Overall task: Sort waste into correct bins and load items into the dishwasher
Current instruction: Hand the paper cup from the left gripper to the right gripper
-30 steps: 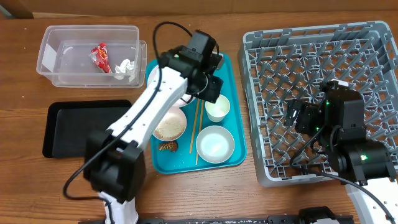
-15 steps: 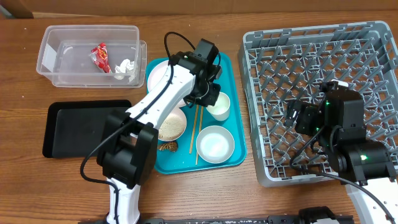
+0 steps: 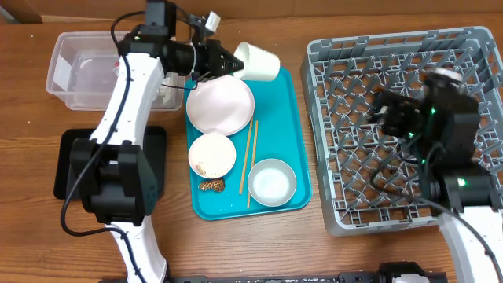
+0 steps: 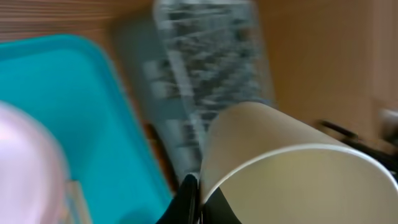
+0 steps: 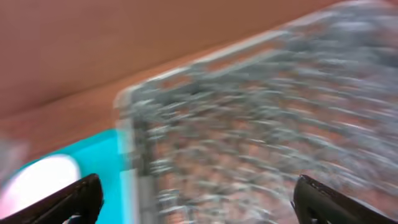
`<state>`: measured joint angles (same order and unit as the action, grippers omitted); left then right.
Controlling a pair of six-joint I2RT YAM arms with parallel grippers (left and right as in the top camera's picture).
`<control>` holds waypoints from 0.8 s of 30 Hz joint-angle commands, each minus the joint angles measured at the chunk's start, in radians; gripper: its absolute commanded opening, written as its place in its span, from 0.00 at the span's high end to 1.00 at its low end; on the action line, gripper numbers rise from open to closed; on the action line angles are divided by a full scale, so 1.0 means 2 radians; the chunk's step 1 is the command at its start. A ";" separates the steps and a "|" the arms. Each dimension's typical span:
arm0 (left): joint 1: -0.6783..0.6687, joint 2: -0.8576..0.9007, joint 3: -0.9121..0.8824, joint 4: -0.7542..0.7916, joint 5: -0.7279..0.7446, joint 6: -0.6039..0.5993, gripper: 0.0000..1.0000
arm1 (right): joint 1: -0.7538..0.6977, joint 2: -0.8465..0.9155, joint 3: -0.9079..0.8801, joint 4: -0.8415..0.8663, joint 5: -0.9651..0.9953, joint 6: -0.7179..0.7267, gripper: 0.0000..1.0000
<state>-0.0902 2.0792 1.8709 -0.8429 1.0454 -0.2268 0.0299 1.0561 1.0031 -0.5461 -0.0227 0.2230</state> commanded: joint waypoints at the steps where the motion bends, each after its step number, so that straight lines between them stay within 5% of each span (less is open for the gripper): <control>1: -0.014 -0.019 0.007 0.003 0.217 0.023 0.96 | -0.002 0.051 0.012 0.043 -0.396 -0.116 0.00; 7: -0.039 -0.019 0.007 0.003 0.235 0.035 0.96 | -0.002 0.113 0.012 0.125 -0.583 -0.117 0.00; 24: -0.121 -0.019 0.007 0.007 0.213 0.031 0.96 | -0.002 0.144 0.012 0.191 -0.585 -0.114 0.00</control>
<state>-0.3088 2.0792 1.8709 -0.8326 1.4734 -0.1806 0.0277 1.3468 1.0031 -0.1898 -1.1717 0.0002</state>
